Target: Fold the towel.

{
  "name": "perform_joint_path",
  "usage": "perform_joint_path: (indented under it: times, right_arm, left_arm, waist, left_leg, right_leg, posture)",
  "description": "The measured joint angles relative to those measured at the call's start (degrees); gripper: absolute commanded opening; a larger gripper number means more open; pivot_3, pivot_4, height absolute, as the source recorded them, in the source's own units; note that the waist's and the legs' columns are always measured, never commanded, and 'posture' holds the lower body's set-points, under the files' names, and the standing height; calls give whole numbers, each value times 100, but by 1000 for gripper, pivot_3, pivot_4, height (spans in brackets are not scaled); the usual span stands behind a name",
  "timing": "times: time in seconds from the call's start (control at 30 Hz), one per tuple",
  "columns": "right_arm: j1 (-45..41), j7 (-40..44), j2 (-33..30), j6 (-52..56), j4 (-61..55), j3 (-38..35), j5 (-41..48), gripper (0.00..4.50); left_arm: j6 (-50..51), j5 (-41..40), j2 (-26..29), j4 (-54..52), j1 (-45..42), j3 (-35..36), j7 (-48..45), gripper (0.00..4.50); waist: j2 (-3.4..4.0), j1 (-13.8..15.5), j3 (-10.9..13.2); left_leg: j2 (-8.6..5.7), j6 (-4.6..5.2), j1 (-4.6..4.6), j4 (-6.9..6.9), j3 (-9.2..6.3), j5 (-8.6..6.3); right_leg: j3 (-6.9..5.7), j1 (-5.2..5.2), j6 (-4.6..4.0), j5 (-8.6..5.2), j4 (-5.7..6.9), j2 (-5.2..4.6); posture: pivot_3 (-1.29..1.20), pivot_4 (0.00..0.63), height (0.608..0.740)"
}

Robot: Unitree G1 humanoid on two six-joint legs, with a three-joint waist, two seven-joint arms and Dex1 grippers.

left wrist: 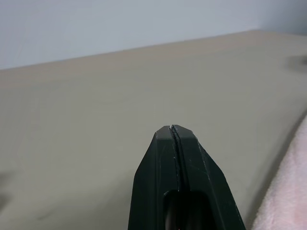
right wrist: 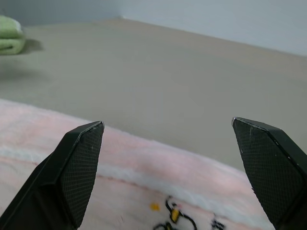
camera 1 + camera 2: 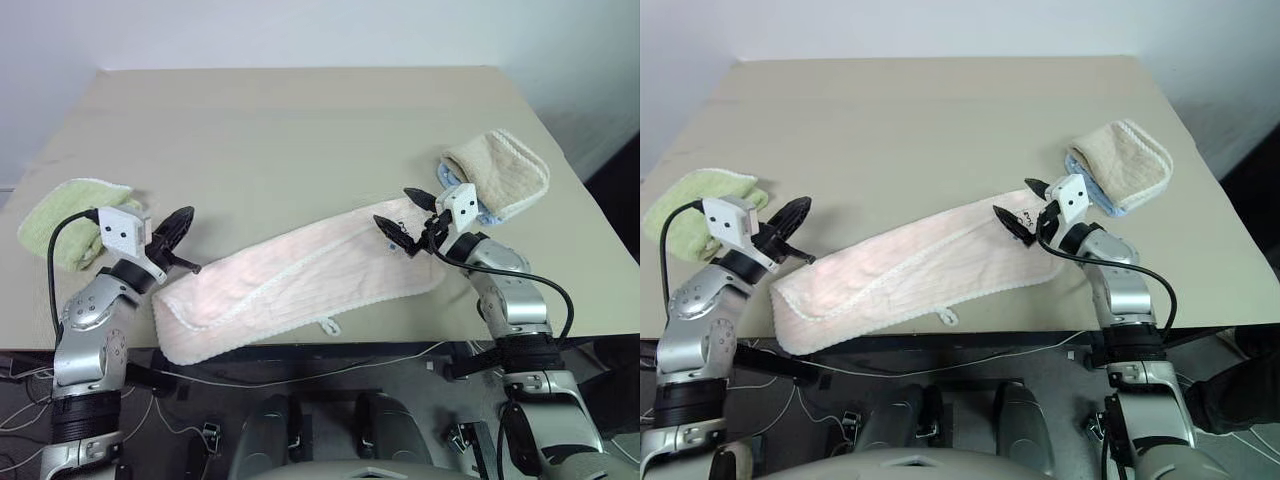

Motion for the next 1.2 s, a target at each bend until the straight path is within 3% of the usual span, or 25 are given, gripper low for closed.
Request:
perform_joint_path:
  times: [0.63, 0.9, 1.07, 1.2]
  right_arm:
    - [182, -185, 27, -160, -57, -16, 4, 4485]
    - [160, -175, 1, -220, 31, -17, -2, 4485]
    - [-157, -179, 63, -305, 508, 17, -127, 4485]
    - [-317, -130, 196, -458, 696, 90, -183, 4500]
  left_arm:
    - [-143, 143, 105, 436, -439, -134, -403, 0]
    - [-315, 231, 564, 341, 240, -201, -1019, 0]
    - [-523, 113, 1406, 42, 1144, 54, -1985, 0]
    - [-323, -417, 1983, -384, 1759, 282, -3005, 938]
  waist:
    - [1, -25, 0]
    - [2, -28, 1]
    - [4, -61, 2]
    - [7, -51, 4]
  left_leg:
    - [2, -1, 0, -1, 1, 1]
    - [2, -2, 0, -2, 2, -1]
    - [6, -16, -3, -14, 5, -8]
    - [2, -22, -3, -17, 5, -11]
  right_leg:
    - [0, -1, 0, 0, 0, 4]
    - [1, -5, -1, -1, 0, 1]
    - [7, -22, -8, -4, 1, -2]
    - [7, -21, -26, -14, -1, -21]
  posture:
    - [0, 150, 740]
    - [0, 150, 740]
    - [0, 150, 740]
    - [0, 150, 740]
